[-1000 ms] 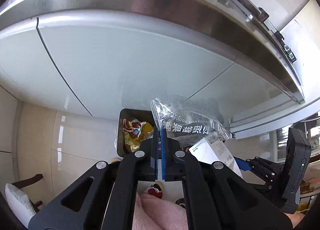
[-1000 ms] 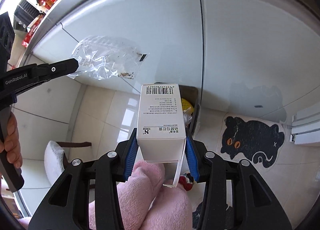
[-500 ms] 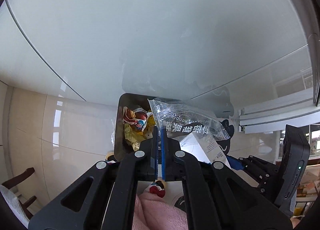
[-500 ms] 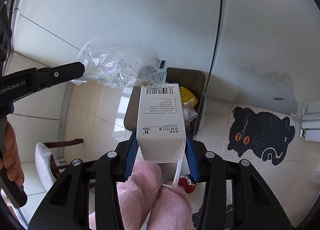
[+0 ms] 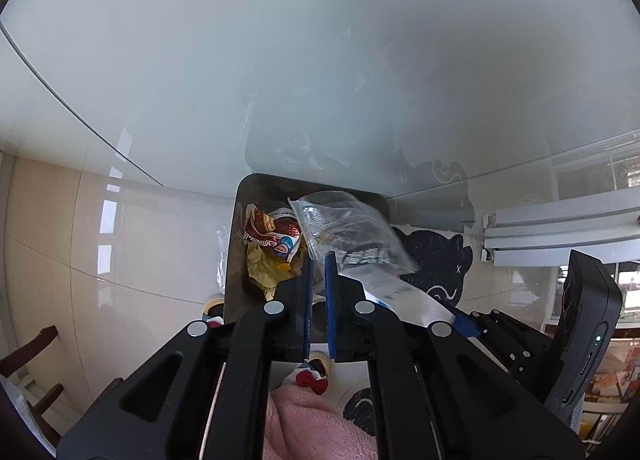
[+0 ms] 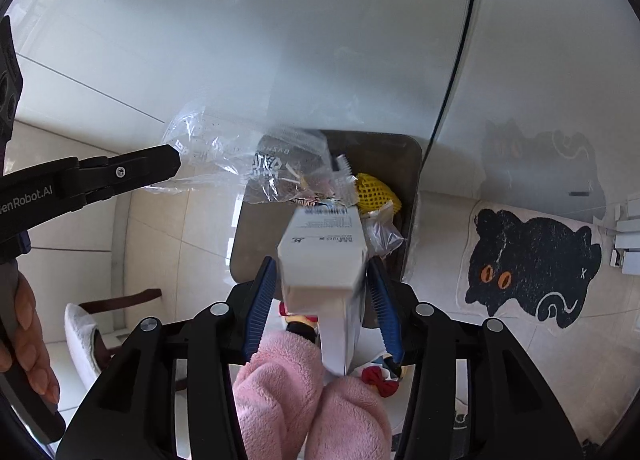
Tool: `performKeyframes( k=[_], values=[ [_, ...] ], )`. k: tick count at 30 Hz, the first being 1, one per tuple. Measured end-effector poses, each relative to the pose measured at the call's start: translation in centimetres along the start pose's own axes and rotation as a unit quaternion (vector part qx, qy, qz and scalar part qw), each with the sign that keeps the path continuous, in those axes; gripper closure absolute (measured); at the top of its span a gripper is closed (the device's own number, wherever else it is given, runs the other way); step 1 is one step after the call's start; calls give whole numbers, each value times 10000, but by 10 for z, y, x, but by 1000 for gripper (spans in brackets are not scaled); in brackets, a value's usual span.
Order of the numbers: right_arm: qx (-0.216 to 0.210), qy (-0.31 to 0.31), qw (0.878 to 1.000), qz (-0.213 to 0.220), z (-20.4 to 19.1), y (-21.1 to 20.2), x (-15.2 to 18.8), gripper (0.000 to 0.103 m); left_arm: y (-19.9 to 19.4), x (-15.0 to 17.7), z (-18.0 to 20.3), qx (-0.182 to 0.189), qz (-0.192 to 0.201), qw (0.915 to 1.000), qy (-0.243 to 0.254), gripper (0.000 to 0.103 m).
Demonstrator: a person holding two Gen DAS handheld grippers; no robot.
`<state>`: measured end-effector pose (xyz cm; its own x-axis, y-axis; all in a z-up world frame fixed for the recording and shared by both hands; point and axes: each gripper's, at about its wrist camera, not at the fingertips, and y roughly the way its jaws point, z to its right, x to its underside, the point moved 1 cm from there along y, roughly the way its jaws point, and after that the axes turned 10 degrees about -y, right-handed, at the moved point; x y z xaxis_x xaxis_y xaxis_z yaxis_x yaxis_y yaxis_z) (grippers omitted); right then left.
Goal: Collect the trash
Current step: 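Carry the bag and white box down over the black bin and open both tools, then raise both tools back up toward the counter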
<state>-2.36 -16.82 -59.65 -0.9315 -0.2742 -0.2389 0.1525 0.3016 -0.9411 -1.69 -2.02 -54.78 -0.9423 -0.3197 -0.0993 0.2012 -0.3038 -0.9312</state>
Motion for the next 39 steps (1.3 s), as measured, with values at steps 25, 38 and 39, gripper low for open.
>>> performKeyframes(
  k=[25,38,39],
  values=[
    [210,6,9978,625,-13,-140,5,3,-128,8,41,198,442,9986,212,10],
    [322,4,9830,1808,-17,-306,-15,3,-274,-7,79,437,1403,9871,628,8],
    [329,21,9811,1908,-17,-313,-18,3,-283,-12,80,468,1464,9862,618,8]
  ],
)
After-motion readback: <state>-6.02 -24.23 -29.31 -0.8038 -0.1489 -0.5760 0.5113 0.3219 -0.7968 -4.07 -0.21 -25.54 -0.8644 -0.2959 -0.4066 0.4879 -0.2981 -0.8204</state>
